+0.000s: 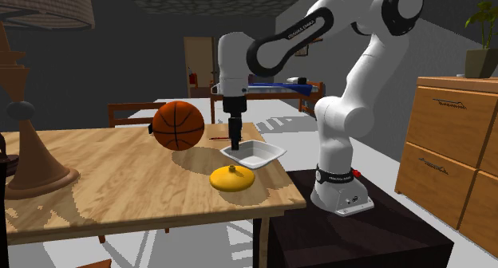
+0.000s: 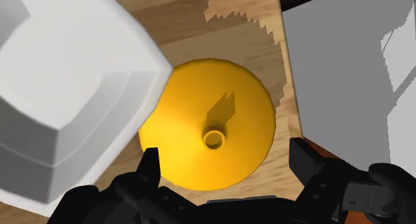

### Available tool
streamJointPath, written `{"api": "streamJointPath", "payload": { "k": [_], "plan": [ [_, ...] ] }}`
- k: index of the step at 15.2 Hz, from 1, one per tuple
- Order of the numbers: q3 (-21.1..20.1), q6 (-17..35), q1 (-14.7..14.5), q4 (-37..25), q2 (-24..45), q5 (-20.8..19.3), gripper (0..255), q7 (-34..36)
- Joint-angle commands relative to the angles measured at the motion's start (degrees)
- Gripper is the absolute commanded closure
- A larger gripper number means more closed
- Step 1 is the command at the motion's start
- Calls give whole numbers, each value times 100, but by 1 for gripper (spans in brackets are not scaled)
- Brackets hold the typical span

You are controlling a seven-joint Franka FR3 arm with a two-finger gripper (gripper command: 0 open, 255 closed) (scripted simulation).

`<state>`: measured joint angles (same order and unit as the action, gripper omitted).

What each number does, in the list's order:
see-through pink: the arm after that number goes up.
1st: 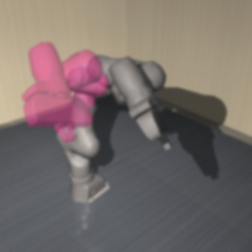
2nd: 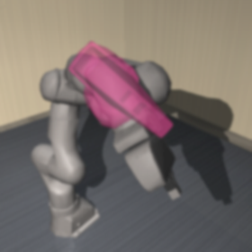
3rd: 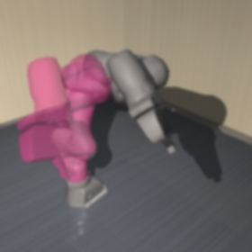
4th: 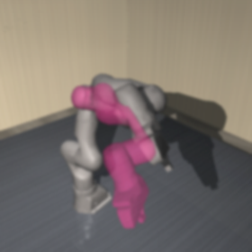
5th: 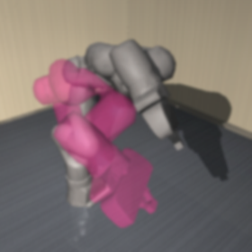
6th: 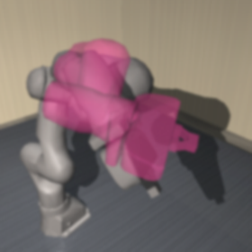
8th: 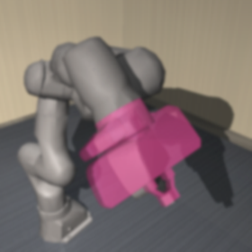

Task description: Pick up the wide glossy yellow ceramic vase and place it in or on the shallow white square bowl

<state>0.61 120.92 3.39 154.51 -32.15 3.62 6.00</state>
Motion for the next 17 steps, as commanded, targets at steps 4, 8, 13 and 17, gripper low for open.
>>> {"api": "streamJointPath", "payload": {
  "k": [4, 8, 13, 17],
  "plan": [
    [-54, 759, 27, 220, 542, -40, 0, 70],
    [-60, 1156, 11, 384, 775, -16, 0, 58],
    [-62, 1316, 4, 443, 876, -5, 0, 53],
    [-62, 1315, 4, 442, 876, -5, 0, 53]
  ]
}}
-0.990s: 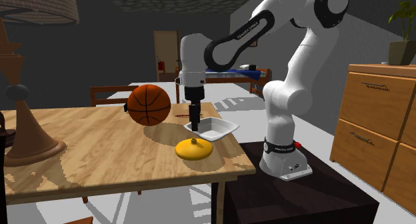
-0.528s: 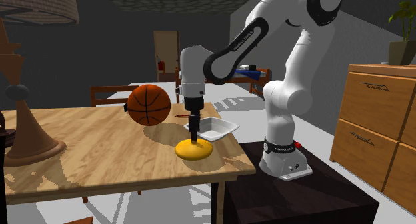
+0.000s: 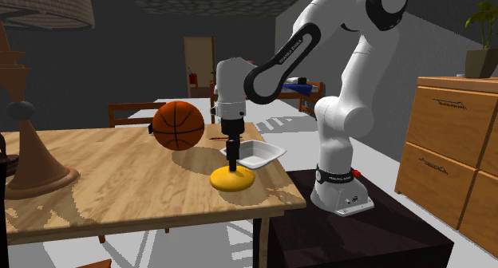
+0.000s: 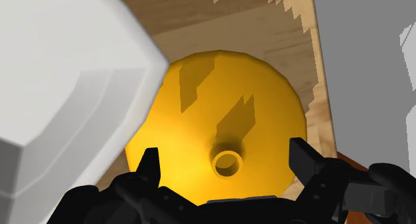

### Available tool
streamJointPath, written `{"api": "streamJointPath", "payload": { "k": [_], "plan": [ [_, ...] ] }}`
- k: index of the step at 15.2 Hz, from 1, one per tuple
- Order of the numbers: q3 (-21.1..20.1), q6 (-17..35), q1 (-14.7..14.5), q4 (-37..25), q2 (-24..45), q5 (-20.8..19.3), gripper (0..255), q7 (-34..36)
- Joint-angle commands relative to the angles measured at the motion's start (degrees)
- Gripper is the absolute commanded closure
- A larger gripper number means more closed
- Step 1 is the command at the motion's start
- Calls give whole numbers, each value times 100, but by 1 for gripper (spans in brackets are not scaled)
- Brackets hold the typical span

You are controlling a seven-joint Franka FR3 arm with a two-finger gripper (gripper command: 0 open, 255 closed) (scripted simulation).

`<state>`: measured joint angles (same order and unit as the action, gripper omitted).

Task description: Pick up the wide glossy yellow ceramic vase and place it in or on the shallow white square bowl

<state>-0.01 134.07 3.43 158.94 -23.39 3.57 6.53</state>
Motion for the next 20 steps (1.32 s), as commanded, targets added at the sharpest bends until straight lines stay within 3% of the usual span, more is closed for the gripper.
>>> {"api": "streamJointPath", "payload": {
  "k": [1, 10, 20],
  "plan": [
    [0, 0, 0, 0, 0, 0, 255, 0],
    [0, 1, 0, 1, 0, 0, 255, 0],
    [-3, -985, 21, -408, -578, -45, 255, 55]
  ]
}}
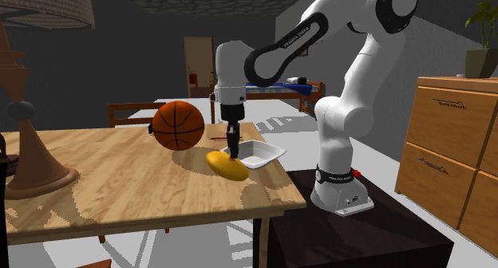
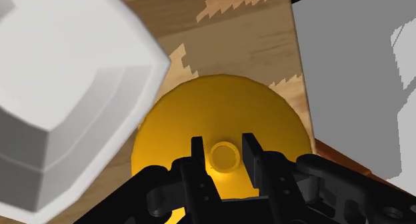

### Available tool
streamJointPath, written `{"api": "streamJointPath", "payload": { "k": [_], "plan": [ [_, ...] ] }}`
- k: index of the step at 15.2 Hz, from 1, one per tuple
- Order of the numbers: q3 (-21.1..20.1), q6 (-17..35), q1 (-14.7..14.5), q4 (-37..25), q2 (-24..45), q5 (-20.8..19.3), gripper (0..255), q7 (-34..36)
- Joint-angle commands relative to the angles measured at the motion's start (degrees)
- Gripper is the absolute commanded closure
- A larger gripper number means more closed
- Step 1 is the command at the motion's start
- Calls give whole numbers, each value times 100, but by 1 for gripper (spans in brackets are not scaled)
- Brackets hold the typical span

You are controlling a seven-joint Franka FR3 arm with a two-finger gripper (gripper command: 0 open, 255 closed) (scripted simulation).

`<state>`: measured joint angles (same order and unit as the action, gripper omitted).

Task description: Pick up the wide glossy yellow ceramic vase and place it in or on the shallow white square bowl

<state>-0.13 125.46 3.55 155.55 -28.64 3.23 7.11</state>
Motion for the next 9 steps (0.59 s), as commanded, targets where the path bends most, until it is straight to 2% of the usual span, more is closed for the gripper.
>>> {"api": "streamJointPath", "payload": {
  "k": [1, 9],
  "plan": [
    [8, -219, 11, -118, -99, -15, 255, 0],
    [10, -944, 20, -548, -395, -37, 255, 34]
  ]
}}
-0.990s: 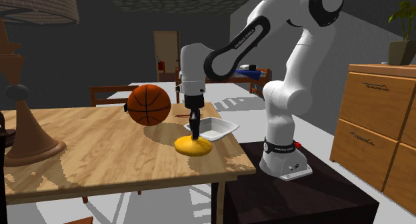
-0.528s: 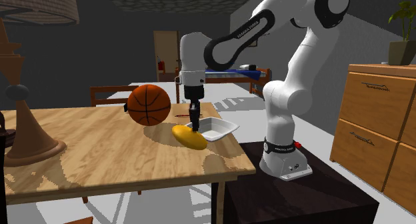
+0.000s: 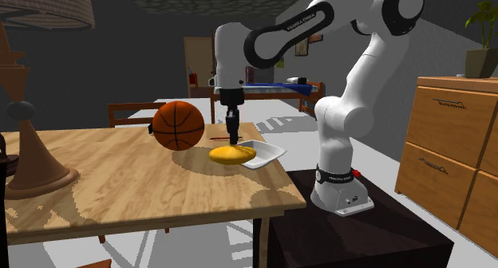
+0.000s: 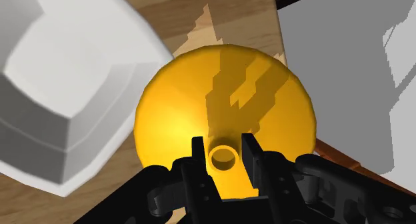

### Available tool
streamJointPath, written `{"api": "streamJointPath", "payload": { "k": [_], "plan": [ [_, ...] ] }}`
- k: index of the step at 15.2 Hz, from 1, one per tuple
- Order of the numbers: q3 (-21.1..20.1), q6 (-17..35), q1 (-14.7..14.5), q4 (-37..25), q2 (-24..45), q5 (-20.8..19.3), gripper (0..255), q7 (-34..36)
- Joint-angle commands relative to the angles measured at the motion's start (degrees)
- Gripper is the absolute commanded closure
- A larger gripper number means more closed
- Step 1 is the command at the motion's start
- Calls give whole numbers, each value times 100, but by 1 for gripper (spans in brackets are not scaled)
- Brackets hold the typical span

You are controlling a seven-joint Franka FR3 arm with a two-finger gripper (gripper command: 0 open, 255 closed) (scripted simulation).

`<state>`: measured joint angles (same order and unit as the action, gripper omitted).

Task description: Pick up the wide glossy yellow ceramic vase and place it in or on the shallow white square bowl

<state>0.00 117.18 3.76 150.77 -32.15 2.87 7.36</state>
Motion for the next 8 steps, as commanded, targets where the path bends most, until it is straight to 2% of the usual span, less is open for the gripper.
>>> {"api": "streamJointPath", "payload": {
  "k": [1, 6, 8],
  "plan": [
    [-3, -202, 0, -128, -73, -4, 255, 13],
    [-1, -571, 3, -393, -177, -12, 255, 29],
    [197, -756, 136, -301, -444, -149, 255, -207]
  ]
}}
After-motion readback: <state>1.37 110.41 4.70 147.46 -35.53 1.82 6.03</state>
